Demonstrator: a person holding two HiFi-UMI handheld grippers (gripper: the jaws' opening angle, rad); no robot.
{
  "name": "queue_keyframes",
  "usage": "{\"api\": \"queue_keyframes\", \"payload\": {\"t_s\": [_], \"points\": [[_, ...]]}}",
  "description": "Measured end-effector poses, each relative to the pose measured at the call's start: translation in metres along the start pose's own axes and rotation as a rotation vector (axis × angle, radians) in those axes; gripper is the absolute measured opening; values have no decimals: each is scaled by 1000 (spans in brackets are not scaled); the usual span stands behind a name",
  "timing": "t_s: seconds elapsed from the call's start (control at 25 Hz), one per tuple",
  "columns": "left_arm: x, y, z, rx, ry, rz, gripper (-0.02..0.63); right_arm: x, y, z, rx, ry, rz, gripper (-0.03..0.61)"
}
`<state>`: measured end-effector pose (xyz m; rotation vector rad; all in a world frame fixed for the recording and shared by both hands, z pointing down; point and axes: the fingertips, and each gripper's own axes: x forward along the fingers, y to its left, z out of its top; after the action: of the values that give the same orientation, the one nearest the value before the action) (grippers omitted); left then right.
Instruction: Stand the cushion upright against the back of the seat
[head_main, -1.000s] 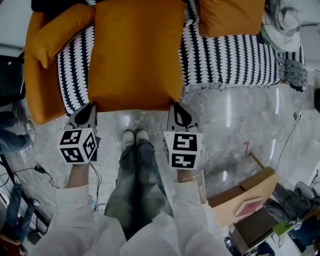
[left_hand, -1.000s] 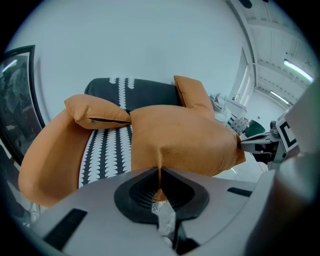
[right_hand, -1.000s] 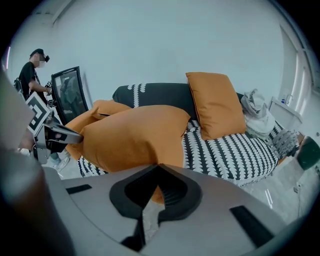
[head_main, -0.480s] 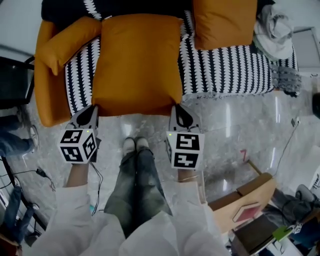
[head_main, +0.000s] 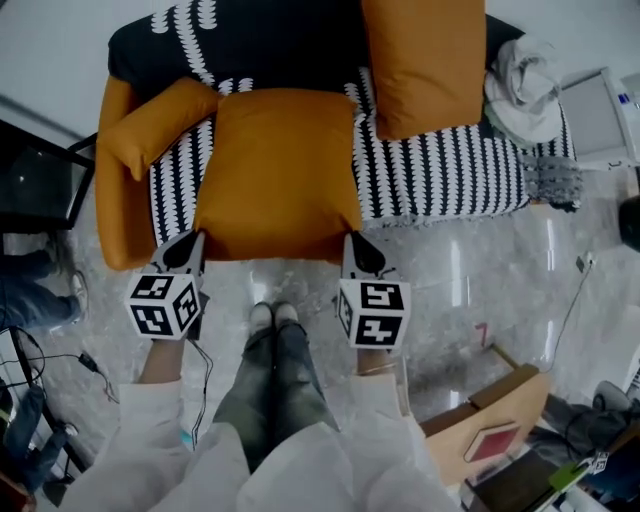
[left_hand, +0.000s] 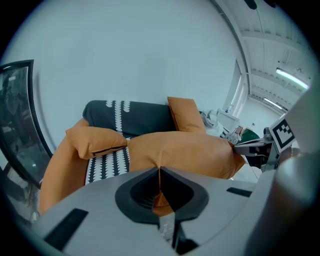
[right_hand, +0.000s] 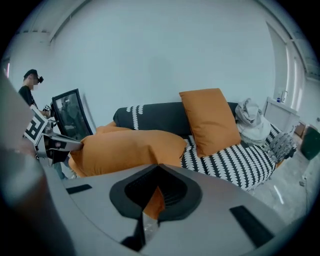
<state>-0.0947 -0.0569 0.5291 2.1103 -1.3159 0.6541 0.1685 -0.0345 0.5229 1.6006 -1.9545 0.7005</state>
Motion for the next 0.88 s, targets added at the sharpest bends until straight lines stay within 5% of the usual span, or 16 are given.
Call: {"api": "queue_keyframes", "payload": {"t_s": [0.88], "points": [[-41, -16, 124, -27, -73, -1, 14, -44, -15, 126, -46, -67, 61, 15]]}}
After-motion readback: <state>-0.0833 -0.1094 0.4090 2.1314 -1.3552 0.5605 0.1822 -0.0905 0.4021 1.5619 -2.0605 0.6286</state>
